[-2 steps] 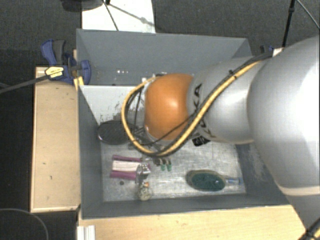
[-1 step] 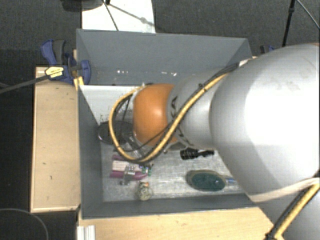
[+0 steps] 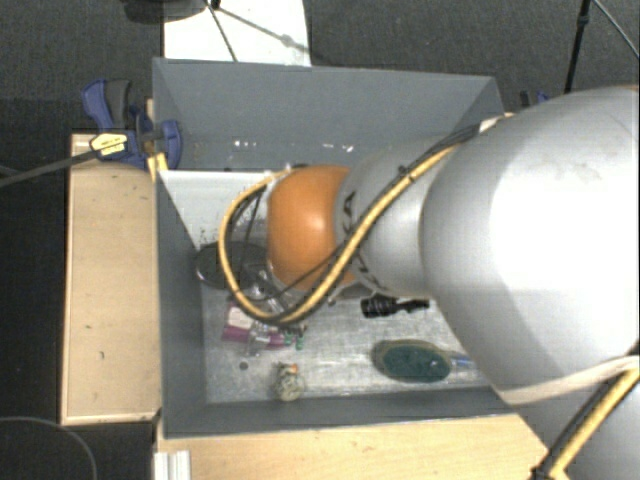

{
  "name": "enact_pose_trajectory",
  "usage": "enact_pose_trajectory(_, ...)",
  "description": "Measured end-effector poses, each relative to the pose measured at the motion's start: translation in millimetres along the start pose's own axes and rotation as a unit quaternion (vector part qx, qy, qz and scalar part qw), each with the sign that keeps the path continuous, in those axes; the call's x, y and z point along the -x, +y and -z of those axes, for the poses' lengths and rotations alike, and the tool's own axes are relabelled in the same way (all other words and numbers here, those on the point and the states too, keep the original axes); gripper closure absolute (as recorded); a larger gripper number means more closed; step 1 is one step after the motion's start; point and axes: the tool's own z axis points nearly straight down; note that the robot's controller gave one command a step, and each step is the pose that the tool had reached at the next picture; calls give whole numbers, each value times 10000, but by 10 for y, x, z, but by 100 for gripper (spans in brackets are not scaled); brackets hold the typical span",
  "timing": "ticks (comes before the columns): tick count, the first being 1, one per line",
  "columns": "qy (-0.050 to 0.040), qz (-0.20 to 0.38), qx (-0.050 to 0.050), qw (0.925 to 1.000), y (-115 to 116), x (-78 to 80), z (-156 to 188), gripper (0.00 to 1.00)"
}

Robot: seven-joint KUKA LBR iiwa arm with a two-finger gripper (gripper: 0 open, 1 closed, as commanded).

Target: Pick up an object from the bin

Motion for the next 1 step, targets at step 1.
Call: enact_pose_trajectory(1,11,1640,-3,9865,69,-23,1295,100)
